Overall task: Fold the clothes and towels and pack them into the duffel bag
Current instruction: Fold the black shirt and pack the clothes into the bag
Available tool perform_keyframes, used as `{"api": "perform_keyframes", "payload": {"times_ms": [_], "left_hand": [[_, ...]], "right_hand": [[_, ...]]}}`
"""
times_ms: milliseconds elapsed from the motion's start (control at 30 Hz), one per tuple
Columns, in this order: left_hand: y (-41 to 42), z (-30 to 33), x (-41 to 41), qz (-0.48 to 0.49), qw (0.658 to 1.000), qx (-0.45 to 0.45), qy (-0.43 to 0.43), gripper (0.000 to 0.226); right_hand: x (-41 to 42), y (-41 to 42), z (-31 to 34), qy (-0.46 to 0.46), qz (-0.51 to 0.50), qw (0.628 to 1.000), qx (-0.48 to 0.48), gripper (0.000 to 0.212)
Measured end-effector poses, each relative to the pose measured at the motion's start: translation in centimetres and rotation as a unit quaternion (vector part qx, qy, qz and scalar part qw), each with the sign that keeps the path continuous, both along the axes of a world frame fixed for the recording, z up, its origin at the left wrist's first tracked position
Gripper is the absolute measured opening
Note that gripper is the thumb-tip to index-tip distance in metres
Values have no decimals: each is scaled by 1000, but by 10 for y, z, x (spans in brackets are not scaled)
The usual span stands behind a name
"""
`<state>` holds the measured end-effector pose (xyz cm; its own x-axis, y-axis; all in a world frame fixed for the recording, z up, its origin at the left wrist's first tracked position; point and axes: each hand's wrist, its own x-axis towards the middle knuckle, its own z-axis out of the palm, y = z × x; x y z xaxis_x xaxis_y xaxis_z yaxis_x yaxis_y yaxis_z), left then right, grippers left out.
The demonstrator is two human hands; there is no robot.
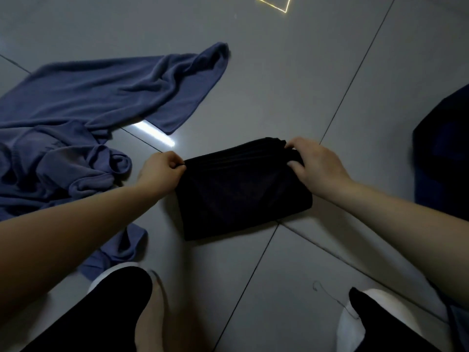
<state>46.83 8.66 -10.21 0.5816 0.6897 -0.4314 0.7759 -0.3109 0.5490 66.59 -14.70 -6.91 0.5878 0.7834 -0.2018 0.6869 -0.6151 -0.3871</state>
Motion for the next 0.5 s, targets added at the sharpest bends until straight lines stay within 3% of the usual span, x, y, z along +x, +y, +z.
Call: {"api": "perform_keyframes", "payload": {"times_ms": [133,200,300,367,500], "left_hand": [[-2,-7,-3,5,999,50,20,22],[-6,-6,-5,24,999,28,18,36],[-9,-5,-7,-24,999,33,26,52],[-9,-3,-5,-38,998,41,20,55],[-11,2,-2,3,999,46,-2,47]], "right_hand": [[10,14,-28,0,6,997,-77,32],[4,19,-25,-73,14,996,-43,35],[-6,25,-18,-174,110,978,25,47],[-11,31,-16,-124,144,981,-49,64],[-2,44,-9,-18,73,987,-139,80]]}}
